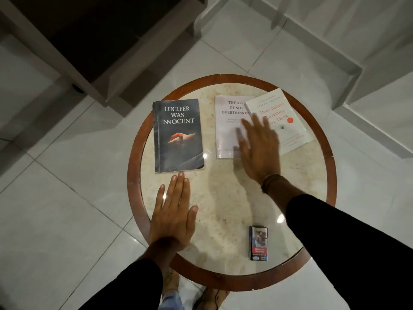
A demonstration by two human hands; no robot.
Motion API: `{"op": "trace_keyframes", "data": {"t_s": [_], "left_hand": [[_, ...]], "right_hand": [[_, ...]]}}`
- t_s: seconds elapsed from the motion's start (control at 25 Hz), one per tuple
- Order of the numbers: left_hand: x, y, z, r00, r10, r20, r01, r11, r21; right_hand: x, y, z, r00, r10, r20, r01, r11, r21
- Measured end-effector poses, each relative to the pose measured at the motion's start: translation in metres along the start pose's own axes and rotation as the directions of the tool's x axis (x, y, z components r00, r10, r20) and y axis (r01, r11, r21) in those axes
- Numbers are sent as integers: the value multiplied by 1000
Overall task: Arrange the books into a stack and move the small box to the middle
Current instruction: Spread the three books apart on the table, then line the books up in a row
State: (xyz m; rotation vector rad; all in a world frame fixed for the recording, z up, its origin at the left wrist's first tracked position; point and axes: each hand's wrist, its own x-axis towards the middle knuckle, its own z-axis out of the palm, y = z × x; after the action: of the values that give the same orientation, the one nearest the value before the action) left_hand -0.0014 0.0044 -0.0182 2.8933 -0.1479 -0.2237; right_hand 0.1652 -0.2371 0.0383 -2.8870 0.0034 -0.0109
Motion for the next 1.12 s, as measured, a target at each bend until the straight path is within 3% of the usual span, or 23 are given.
{"op": "trace_keyframes", "data": {"t_s": [0.12, 0.24, 0.52, 0.6, 0.72, 0.8, 0.96, 1.12], "left_hand": [[-1, 0, 1, 1000, 1, -2, -1, 1000, -4], [0, 1, 0, 1000, 0, 11, 0, 1000, -4], [0, 3, -3, 1000, -9, 16, 10, 1000, -14], [0, 3, -3, 1000, -6, 8, 6, 1000, -26], [0, 3, -3, 1000, -9, -5, 8, 999, -38], [-1, 4, -3, 1000, -9, -8, 9, 1000, -29], [-2, 2, 2, 1000, -5, -28, 5, 1000, -14], [-3, 2, 4, 999, -17, -39, 16, 1000, -22]], "right_hand": [[-2, 61, -20, 975, 205, 84, -195, 975, -110], [-9, 83, -23, 943, 273, 190, -224, 943, -246], [-37, 96, -29, 832, 543, 111, -515, 831, -210], [-34, 87, -32, 831, 553, 53, -534, 821, -202], [-23, 48, -31, 893, 445, -64, -450, 879, -159], [-13, 14, -24, 898, 439, -22, -439, 892, -105], [6, -30, -12, 756, 627, 186, -630, 775, -54], [23, -35, -15, 642, 719, 266, -748, 663, 12]]}}
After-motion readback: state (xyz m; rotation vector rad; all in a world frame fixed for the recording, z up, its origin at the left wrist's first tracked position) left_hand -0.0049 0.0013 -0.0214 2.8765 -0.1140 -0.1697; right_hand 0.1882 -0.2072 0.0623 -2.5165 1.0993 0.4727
